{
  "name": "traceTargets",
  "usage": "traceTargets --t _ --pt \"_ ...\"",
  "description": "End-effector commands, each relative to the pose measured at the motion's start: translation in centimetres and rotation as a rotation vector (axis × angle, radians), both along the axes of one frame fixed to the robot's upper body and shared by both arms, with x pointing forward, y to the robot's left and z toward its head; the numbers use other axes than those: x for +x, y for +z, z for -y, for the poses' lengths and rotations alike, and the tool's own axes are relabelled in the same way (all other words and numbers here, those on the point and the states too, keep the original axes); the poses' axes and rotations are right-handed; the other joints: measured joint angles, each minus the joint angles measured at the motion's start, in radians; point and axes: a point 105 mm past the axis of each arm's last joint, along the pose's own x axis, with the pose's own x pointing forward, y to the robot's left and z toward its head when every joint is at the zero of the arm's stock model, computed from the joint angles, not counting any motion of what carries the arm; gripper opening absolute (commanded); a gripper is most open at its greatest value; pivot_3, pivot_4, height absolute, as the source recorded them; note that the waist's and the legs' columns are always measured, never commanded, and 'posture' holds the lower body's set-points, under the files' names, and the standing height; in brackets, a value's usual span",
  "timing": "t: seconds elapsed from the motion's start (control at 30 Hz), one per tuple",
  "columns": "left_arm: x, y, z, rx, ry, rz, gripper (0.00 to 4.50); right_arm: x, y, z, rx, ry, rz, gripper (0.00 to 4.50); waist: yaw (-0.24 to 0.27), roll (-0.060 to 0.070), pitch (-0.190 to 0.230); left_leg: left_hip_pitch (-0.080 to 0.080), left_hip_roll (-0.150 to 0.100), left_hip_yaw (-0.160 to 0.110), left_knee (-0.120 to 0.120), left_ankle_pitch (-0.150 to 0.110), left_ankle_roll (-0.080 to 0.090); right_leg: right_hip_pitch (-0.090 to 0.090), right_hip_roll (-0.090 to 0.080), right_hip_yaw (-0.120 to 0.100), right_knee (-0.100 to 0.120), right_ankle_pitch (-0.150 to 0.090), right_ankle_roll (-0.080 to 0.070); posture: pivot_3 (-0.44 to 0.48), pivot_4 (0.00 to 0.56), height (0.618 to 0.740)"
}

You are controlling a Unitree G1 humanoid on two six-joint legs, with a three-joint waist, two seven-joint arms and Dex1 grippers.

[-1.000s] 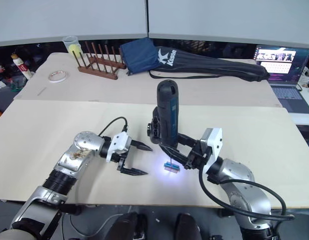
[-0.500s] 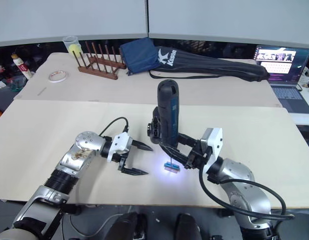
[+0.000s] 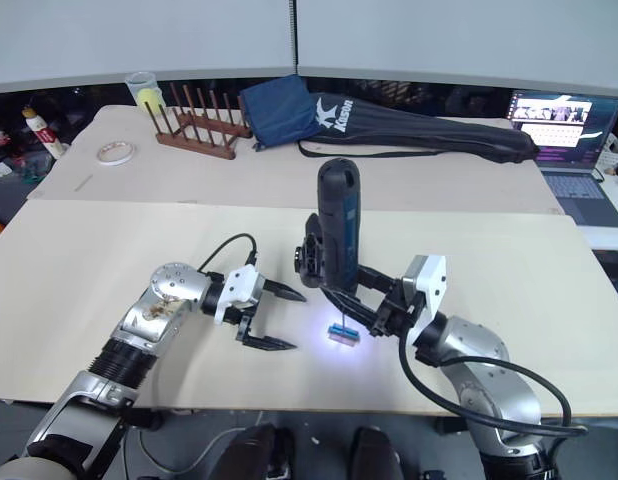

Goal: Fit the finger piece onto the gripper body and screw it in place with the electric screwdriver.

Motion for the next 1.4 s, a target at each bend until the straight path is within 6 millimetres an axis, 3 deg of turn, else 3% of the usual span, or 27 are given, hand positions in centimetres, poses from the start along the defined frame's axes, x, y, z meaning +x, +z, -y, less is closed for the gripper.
traceTargets --t 0.03,1.4 --pt "0.08 0.82 0.19 -0.014 -0.010 0.030 4.50 -0.33 2.10 0.13 0.027 0.000 0.108 1.93 0.000 0.000 0.000 0.000 0.000 0.000 0.000 0.000 0.000 0.000 0.000 0.000 0.000 0.000 0.000 0.000 0.150 0.730" --pt "0.37 1.30 0.10 -0.011 0.003 0.043 4.50 -0.08 1.32 -0.06 0.023 0.007 0.068 1.93 0.000 0.000 0.000 0.000 0.000 0.000 0.000 0.000 0.000 0.000 0.000 0.000 0.000 0.000 0.000 0.000 0.150 0.730"
